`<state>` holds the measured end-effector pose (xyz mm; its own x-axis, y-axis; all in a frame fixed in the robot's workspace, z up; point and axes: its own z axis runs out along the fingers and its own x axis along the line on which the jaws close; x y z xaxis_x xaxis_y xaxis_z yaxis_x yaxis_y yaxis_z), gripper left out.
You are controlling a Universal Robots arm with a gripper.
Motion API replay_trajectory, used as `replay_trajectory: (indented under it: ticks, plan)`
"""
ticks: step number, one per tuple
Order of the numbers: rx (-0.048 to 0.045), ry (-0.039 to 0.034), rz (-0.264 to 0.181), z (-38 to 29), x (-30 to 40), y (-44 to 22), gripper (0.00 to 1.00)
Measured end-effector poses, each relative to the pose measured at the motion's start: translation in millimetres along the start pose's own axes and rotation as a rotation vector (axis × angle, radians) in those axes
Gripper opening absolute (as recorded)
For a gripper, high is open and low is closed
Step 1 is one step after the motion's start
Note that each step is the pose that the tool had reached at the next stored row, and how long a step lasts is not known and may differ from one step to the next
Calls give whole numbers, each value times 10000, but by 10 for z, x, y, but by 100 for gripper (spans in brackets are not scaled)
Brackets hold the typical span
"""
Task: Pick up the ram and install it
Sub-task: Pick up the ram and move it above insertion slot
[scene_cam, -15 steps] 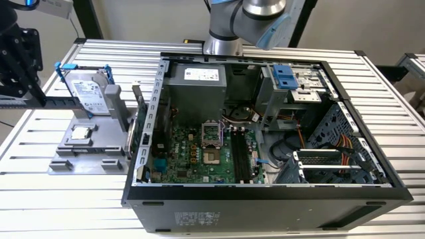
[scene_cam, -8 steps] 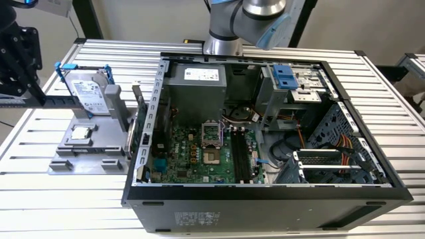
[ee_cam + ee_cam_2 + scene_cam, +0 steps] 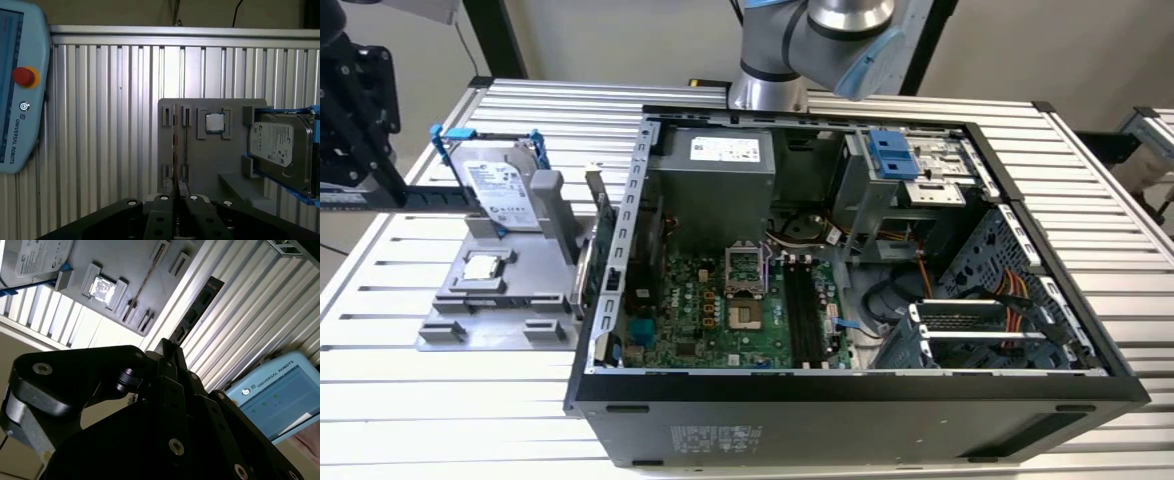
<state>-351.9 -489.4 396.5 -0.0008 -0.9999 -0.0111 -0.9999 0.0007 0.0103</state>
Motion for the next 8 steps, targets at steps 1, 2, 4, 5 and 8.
replay_trajectory:
  ticks: [1,2,4,5,8]
  plan:
    - [-1,0,0,-8,0,0,0]
    - [-2,1,-1,-16,0,0,0]
    - [0,0,0,-29,-1,0,0]
    - [0,0,-2,-35,0,-1,0]
    - [-1,0,-2,-58,0,-1,0]
